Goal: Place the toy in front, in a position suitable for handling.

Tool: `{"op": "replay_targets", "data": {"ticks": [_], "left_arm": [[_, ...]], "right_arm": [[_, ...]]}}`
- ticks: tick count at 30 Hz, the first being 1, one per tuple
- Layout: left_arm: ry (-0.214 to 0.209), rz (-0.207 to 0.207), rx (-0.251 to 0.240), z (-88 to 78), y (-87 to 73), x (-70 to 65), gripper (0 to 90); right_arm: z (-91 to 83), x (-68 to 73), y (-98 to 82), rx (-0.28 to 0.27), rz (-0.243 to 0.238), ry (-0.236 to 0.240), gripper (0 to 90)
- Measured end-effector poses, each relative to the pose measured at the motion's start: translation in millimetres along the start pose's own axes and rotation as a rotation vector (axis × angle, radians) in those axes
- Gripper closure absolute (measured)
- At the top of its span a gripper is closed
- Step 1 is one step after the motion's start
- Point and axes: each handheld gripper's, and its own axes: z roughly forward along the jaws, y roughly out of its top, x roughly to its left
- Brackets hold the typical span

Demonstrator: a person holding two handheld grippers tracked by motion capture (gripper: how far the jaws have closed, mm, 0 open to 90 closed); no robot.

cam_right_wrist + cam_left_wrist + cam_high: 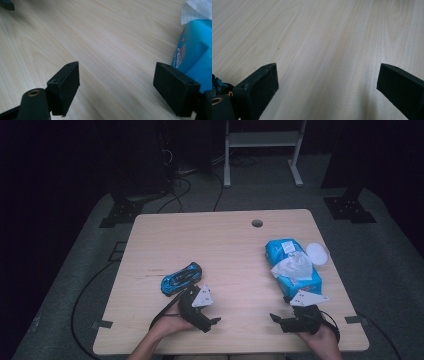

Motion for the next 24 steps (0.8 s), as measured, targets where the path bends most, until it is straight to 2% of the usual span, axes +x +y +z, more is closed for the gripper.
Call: {"op": "replay_targets", "data": {"ticks": [11, 20, 23, 24], "left_arm": [[0.013, 0.004, -0.006, -6.1, 1.7, 2.1, 3.4], [0.041, 0.001, 0.013, -19.4, 8.0, 21.7, 4.2], [0.048, -0.014, 0.008, -22.9, 8.6, 26.7, 4.2], [0.059, -0.02, 0.014, -26.9, 8.4, 32.4, 4.2]], "right_arm": [[1.3, 0.6, 0.1, 0.003, -0.001, -0.001, 20.3], [1.8, 1.6, 1.2, 0.005, -0.002, -0.011, 20.3], [1.0, 2.9, 2.1, 0.004, -0.007, -0.014, 20.3], [1.1, 3.6, 2.4, 0.001, -0.011, -0.014, 20.3]]}}
